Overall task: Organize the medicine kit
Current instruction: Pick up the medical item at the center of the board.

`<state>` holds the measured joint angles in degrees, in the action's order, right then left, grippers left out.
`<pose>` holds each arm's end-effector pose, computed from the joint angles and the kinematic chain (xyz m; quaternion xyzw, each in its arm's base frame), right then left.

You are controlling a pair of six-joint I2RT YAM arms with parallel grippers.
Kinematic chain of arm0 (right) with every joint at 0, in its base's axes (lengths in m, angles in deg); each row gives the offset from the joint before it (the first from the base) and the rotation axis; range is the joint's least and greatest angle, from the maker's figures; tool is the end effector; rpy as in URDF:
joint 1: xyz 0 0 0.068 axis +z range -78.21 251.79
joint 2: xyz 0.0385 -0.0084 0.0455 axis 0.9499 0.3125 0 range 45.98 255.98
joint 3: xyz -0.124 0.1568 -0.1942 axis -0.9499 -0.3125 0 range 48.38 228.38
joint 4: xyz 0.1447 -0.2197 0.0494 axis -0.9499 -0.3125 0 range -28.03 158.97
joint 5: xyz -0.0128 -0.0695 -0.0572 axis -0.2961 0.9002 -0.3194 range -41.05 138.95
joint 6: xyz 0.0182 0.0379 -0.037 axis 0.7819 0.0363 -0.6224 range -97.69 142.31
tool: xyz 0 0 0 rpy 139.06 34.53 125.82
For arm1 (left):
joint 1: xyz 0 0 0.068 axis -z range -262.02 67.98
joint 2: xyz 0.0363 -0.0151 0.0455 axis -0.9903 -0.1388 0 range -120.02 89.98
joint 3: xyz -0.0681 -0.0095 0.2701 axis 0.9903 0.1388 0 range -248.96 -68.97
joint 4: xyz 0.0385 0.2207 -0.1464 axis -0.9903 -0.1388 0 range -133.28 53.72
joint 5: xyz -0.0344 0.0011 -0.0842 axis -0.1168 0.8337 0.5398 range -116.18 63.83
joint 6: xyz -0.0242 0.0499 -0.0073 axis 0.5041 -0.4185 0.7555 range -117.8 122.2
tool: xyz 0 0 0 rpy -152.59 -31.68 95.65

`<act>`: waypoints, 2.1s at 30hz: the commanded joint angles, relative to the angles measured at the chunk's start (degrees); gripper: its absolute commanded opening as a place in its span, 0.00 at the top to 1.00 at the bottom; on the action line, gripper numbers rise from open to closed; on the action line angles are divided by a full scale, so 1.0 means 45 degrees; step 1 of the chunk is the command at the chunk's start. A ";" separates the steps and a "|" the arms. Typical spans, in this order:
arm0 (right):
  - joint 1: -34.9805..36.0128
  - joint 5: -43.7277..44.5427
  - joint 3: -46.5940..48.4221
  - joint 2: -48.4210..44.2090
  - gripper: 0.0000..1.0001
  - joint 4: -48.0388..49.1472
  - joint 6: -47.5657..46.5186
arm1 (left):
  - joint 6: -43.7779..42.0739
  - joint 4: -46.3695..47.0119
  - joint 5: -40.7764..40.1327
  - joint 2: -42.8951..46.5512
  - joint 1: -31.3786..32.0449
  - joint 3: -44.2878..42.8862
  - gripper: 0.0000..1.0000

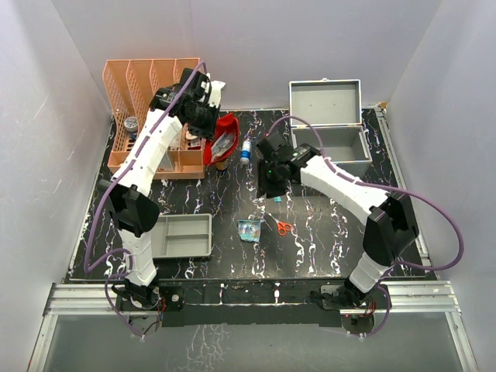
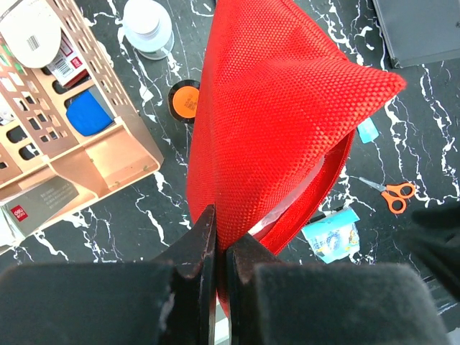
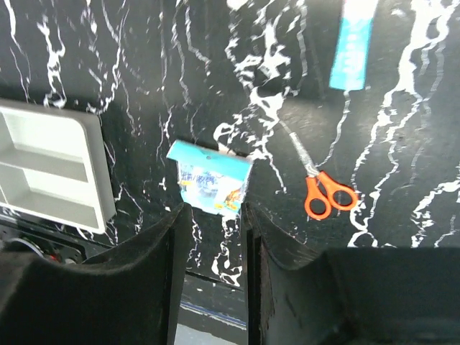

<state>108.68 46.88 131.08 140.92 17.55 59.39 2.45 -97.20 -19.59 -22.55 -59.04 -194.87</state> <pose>0.2805 0.2124 0.2869 -0.0025 0.9735 0.1511 0.1714 0.3944 -0.1721 0.3967 0.2038 0.9083 -0.1252 0.3432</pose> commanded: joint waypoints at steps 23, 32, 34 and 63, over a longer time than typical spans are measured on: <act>0.2230 -0.0960 -0.0534 0.1879 0.58 0.2070 -0.7265 | 0.0263 0.0121 0.0081 0.0752 -0.0430 0.0794 1.00; 0.2289 -0.2450 -0.0550 0.2278 0.56 0.2553 -0.9897 | 0.0301 0.0199 0.0118 0.1050 -0.0627 0.1138 1.00; 0.2310 -0.2677 -0.0590 0.2388 0.55 0.2619 -1.0260 | 0.0297 0.0235 0.0118 0.1097 -0.0652 0.1213 1.00; 0.2933 -0.1650 -0.1593 0.4479 0.91 0.2303 -1.1547 | 0.0187 0.0199 0.0332 0.1272 -0.0846 0.1214 1.00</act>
<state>121.18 37.70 125.83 157.59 27.93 7.42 3.28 -96.26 -19.30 -20.85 -62.38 -188.95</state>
